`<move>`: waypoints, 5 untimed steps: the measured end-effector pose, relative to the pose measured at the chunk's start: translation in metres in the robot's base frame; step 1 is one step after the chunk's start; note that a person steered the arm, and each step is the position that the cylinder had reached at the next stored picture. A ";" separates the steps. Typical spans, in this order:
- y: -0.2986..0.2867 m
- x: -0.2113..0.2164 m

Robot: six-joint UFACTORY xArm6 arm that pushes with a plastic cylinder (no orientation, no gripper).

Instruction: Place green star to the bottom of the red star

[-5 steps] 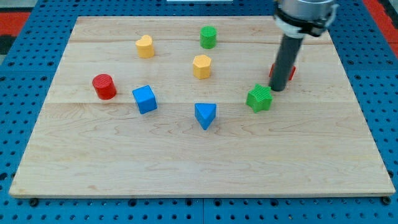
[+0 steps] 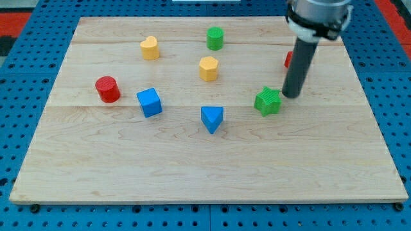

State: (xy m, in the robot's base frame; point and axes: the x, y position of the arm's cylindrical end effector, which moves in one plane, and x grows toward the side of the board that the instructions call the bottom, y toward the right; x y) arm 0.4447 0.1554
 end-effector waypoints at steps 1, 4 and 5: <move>-0.009 0.053; -0.011 0.011; -0.025 0.038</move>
State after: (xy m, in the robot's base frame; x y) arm 0.4828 0.1308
